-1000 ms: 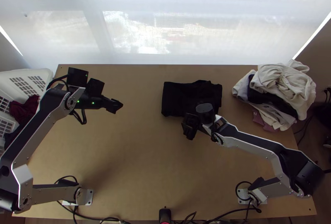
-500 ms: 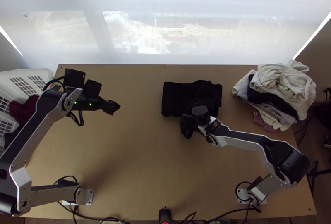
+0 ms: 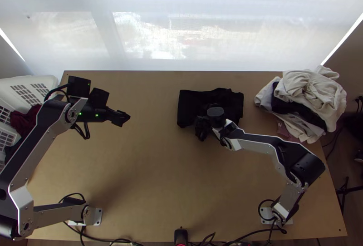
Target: Fold the t-shirt
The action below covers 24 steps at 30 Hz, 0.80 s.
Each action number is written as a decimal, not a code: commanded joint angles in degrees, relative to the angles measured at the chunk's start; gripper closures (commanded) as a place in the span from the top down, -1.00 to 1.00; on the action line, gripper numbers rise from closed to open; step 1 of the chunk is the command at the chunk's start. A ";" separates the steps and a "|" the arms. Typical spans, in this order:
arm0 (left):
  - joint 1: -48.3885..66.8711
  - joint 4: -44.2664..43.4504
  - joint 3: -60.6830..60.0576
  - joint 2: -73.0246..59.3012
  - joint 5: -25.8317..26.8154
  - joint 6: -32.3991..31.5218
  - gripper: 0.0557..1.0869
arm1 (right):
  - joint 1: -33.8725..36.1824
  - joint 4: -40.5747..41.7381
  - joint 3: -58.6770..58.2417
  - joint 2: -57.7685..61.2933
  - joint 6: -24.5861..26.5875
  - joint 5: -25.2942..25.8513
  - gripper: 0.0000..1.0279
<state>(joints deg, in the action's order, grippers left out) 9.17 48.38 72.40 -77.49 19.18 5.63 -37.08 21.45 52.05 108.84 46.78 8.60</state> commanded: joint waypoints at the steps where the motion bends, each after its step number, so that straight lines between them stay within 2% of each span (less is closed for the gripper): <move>1: -0.29 0.49 -0.07 0.50 -0.02 0.08 0.89 | 2.10 -0.80 5.16 6.56 -0.11 0.89 0.55; 2: -0.38 0.66 -0.16 0.59 -0.02 0.08 0.89 | 2.36 -0.80 5.60 6.65 -0.82 0.89 0.40; 7: -0.73 0.84 -0.86 1.47 -0.02 0.17 0.89 | 2.45 -2.82 7.19 6.21 -2.31 0.89 -0.87; 8: -0.73 0.84 -0.95 1.64 -0.02 0.17 0.89 | 2.45 -2.73 6.92 5.42 -2.84 0.89 -0.95; 12: -0.82 0.93 -0.86 2.08 0.07 0.08 0.89 | 2.80 -4.23 7.27 1.11 -6.00 0.98 -0.95; 18: -0.73 0.84 -1.03 2.52 0.07 -0.27 0.89 | 3.51 -10.91 11.05 -6.80 -12.42 0.89 -0.95; 24: -0.47 0.75 -1.03 3.05 0.07 -0.62 0.89 | 3.42 -15.92 14.31 -12.42 -15.32 0.89 -0.95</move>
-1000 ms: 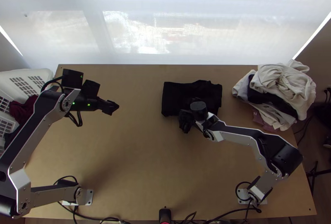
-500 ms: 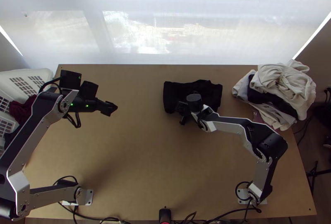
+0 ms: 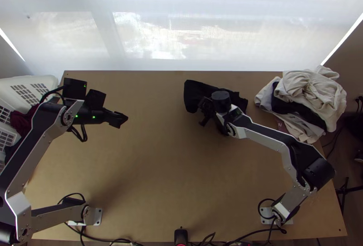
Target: Fold the t-shirt
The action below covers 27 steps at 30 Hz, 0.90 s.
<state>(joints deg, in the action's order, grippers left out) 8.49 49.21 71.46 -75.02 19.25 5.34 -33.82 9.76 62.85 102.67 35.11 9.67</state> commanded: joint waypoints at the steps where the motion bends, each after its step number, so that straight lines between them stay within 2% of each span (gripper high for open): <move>1: 0.21 -0.08 -0.18 0.76 0.09 -0.42 0.89 | 0.25 -5.01 4.04 -6.96 -4.00 -0.18 -0.95; 7: 0.21 0.01 -0.80 1.81 0.00 -0.33 0.89 | 2.36 -7.83 6.58 -12.23 -3.65 -0.09 -0.95; 17: 0.30 0.01 -1.76 2.51 0.09 -0.33 0.89 | 13.96 -11.69 14.58 -21.20 -4.26 -0.27 -0.95; 22: 0.56 0.10 -2.29 2.69 0.09 -0.42 0.89 | 22.84 -12.48 17.39 -24.36 -5.05 -1.59 -0.95; 27: 0.56 0.36 -3.87 3.92 0.00 -0.42 0.89 | 36.20 -13.10 21.61 -24.98 -6.90 -5.54 -0.95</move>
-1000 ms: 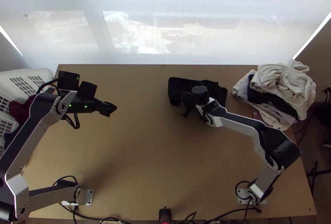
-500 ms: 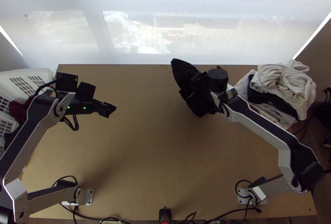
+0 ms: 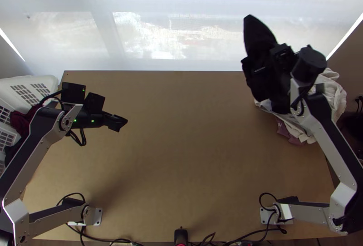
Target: Fold the t-shirt
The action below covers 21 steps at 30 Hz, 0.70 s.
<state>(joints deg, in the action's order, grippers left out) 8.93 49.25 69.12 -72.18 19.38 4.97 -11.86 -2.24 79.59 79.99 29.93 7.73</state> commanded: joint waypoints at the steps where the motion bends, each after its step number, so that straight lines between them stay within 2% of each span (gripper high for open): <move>1: 0.12 0.40 -1.89 1.34 -0.13 -0.05 0.89 | 17.22 -1.10 5.49 -2.11 -1.90 -4.91 -0.95; 7: 0.21 0.76 -2.68 2.05 -0.13 0.04 0.89 | 33.39 -1.10 8.30 0.52 -3.39 -12.21 -0.95; 11: 0.30 0.76 -2.94 1.96 -0.13 0.04 0.89 | 41.83 -0.84 10.85 3.42 -3.74 -16.60 -0.95; 16: 0.48 0.58 -3.12 1.87 -0.13 0.13 0.89 | 48.86 -0.66 14.01 7.47 -3.65 -20.29 -0.95; 21: 0.39 0.49 -3.12 1.78 -0.13 0.04 0.89 | 50.97 -0.48 13.66 10.45 -2.60 -21.44 -0.95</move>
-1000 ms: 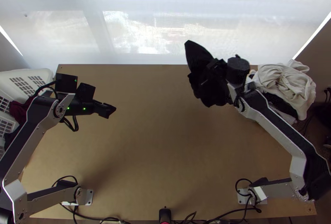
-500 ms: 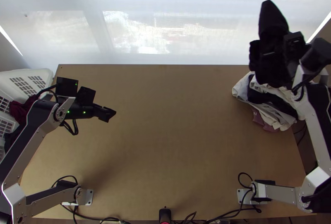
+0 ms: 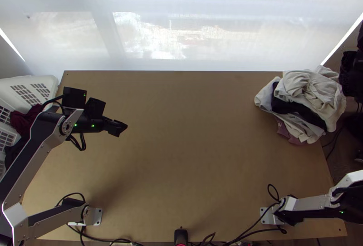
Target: Fold the t-shirt
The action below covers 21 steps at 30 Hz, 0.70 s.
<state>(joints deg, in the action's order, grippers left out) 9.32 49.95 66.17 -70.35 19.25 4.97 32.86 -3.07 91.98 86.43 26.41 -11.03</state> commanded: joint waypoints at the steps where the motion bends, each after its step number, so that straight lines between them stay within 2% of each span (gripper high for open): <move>1: -0.18 -0.21 -0.17 -0.05 0.00 0.04 0.89 | 6.51 0.52 0.92 4.53 1.01 -2.68 -0.95; 7: -1.32 0.14 -0.69 0.91 0.00 0.13 0.89 | 6.07 5.00 -5.76 6.64 1.01 -2.68 -0.95; 14: -3.08 0.85 -0.96 1.88 0.00 0.56 0.89 | 0.98 8.08 -14.47 8.49 0.48 -1.28 -0.95; 21: -4.66 1.37 -1.57 2.58 0.00 1.44 0.89 | -5.00 8.43 -17.81 9.98 -1.54 1.62 -0.95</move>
<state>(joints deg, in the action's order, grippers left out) 6.04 50.96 65.12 -68.42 19.25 5.69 32.75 4.56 78.08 94.96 26.09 -11.40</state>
